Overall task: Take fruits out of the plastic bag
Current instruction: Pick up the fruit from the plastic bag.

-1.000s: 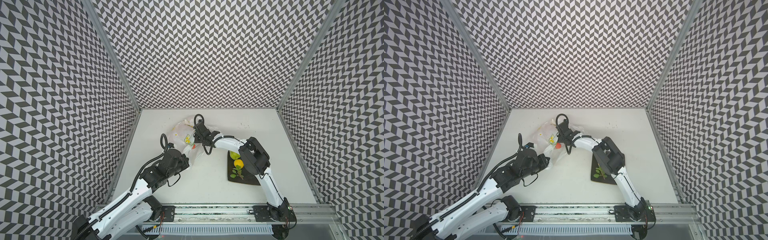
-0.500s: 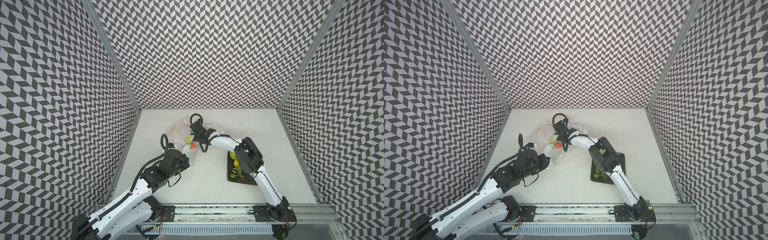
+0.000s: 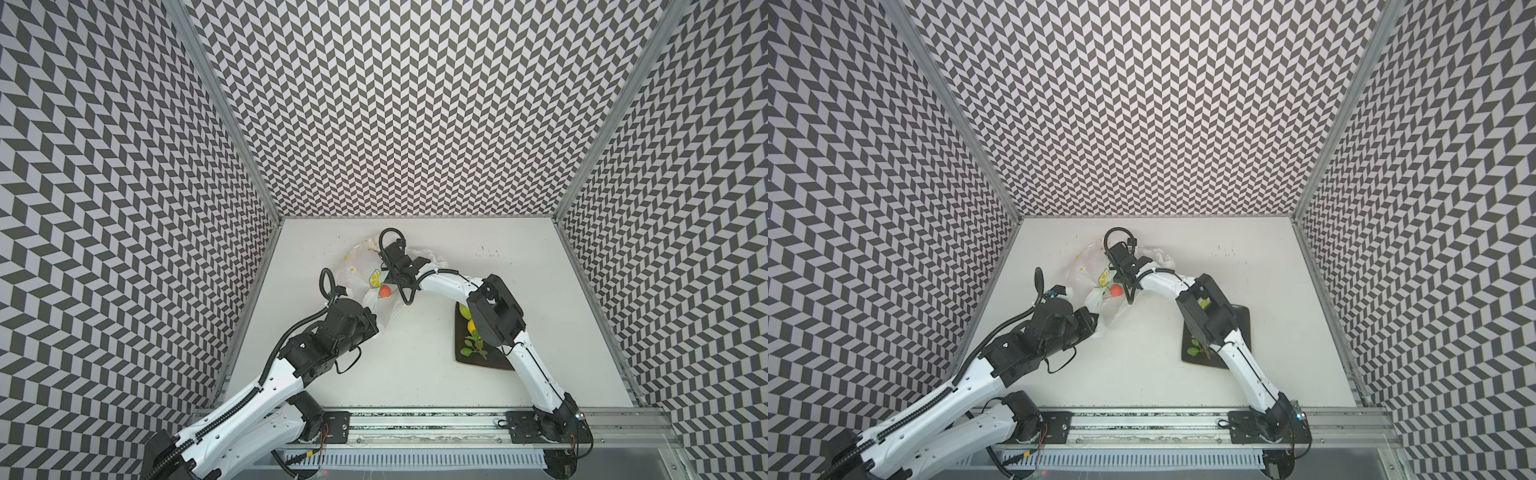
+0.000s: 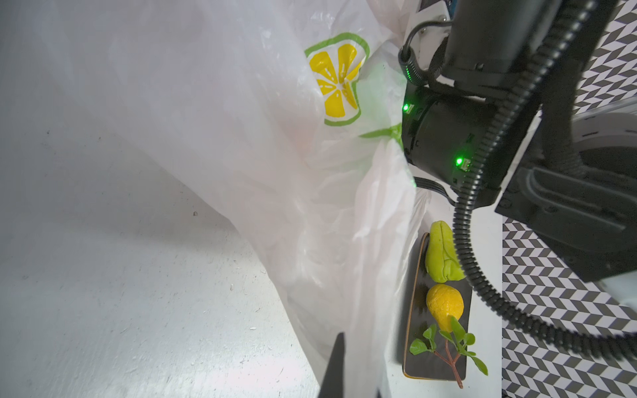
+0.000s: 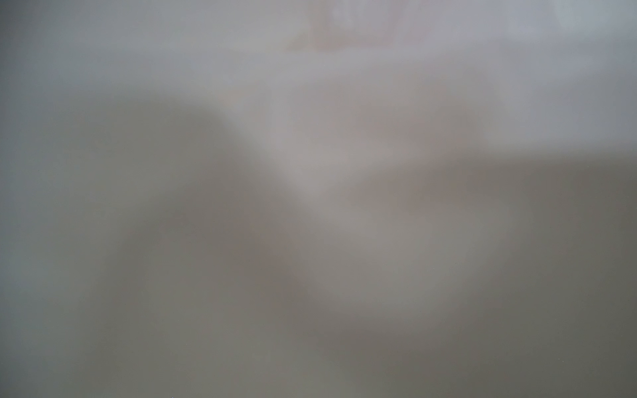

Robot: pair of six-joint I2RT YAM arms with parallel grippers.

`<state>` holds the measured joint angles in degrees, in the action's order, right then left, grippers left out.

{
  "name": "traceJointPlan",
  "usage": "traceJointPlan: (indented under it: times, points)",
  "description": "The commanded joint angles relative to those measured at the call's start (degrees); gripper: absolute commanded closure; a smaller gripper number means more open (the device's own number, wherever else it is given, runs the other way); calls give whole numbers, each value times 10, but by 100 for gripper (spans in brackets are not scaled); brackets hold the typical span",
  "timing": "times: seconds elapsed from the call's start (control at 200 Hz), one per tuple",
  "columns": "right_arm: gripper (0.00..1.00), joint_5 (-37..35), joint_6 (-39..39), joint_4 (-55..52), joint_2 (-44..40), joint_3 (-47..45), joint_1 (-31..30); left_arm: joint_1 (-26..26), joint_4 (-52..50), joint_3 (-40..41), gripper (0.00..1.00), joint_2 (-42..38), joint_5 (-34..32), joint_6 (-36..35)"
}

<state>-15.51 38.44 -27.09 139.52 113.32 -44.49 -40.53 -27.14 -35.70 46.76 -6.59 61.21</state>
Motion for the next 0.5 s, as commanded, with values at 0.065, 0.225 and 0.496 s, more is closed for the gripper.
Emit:
traceJointPlan:
  times: [0.065,0.225,0.496]
  points:
    - [50,12,-11,2,-68,-21,-3,-5,0,-2,100,-10,-22,11]
    - [50,25,-5,40,-132,-105,-11,-5,17,4,100,-4,-25,17]
    - [50,48,-22,78,-219,-213,-22,-5,24,4,100,5,-31,22]
